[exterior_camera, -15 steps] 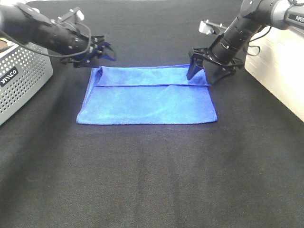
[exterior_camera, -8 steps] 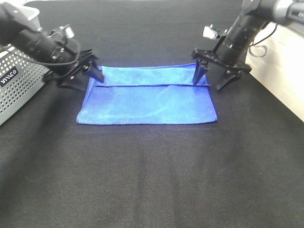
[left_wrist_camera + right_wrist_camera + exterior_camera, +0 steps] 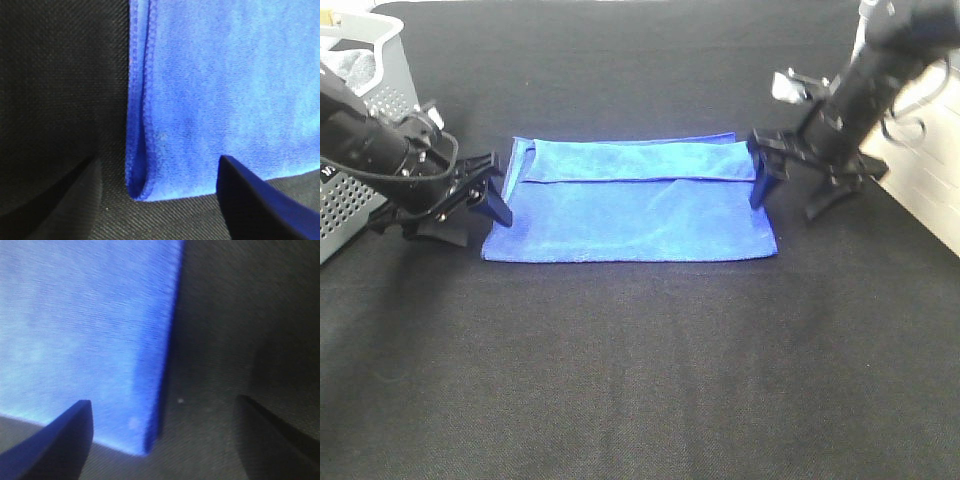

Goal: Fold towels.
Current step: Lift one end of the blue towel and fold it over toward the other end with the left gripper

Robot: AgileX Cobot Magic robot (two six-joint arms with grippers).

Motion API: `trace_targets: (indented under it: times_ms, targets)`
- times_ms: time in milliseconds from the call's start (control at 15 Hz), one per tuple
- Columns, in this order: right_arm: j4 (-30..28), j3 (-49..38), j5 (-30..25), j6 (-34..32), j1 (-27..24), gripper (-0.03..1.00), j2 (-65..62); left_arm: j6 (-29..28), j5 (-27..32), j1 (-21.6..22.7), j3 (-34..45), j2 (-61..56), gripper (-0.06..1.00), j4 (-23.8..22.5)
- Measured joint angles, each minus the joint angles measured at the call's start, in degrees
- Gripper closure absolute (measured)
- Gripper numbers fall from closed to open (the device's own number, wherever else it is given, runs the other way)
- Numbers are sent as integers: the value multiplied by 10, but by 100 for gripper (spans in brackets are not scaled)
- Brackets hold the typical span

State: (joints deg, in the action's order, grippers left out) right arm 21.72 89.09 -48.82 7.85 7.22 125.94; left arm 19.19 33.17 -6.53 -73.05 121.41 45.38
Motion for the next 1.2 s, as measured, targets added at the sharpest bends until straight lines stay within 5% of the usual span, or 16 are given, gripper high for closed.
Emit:
trace_targets:
  times_ms: [400, 667, 800, 1067, 1200]
  targets:
    - [13, -29, 61, 31, 0, 24, -1, 1, -40, -3, -1, 24, 31, 26]
    - [101, -29, 63, 95, 0, 26, 24, 12, -58, -35, -29, 49, 31, 40]
    - [135, -28, 59, 108, -1, 38, 32, 13, -62, -45, -37, 53, 38, 41]
    - [144, -28, 57, 101, 0, 91, 42, 11, -49, -47, -36, 60, 90, 46]
    - [145, -28, 48, 96, 0, 97, 41, 6, -23, -46, -36, 54, 93, 45]
